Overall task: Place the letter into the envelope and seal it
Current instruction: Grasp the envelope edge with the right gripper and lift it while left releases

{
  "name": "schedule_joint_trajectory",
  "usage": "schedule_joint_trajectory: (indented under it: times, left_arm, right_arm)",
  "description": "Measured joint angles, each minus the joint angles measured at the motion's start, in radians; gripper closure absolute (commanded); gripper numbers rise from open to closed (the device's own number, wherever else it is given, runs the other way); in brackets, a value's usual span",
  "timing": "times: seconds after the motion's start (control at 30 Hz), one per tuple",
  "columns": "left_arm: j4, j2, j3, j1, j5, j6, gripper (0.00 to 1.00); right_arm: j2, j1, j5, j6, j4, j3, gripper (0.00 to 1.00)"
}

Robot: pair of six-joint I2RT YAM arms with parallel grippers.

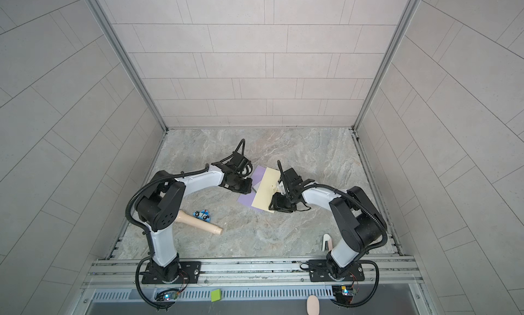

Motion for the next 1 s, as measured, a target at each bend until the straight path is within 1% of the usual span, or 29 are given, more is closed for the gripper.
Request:
schedule_joint_trajectory:
  times: [0.1, 0.37, 0.53, 0.63, 0.7, 0.73, 0.8, 0.9, 1.0]
  left_arm:
    - [-0.006, 0.019, 0.005, -0.011, -0.007, 0.010, 0.88]
    - [-0.010, 0.033, 0.020, -0.030, -0.018, 0.020, 0.93]
    - [-0.010, 0.033, 0.020, -0.031, -0.020, 0.021, 0.94]
    - [-0.014, 0.033, 0.022, -0.031, -0.025, 0.027, 0.94]
    - [-0.019, 0.033, 0.024, -0.030, -0.033, 0.031, 0.94]
    - [-0.022, 0.033, 0.025, -0.030, -0.038, 0.034, 0.94]
    - [-0.028, 0.033, 0.028, -0.029, -0.046, 0.039, 0.94]
    - [-0.034, 0.033, 0.030, -0.027, -0.051, 0.047, 0.94]
    - [-0.037, 0.033, 0.031, -0.025, -0.054, 0.051, 0.94]
  right_arm:
    - [0.005, 0.000, -0.010, 0.004, 0.024, -0.004, 0.52]
    - [0.018, 0.001, -0.013, 0.025, 0.070, -0.001, 0.57]
    - [0.019, 0.002, -0.005, 0.037, 0.063, 0.043, 0.60]
    - [0.019, 0.001, 0.008, 0.044, 0.050, 0.079, 0.65]
    - [0.020, 0.000, 0.017, 0.048, 0.040, 0.097, 0.71]
    - [0.023, 0.000, 0.020, 0.052, 0.040, 0.103, 0.72]
    - [0.035, 0.000, 0.027, 0.066, 0.045, 0.110, 0.76]
    - [0.066, 0.002, 0.039, 0.086, 0.058, 0.112, 0.80]
    - [0.102, 0.005, 0.052, 0.108, 0.069, 0.113, 0.79]
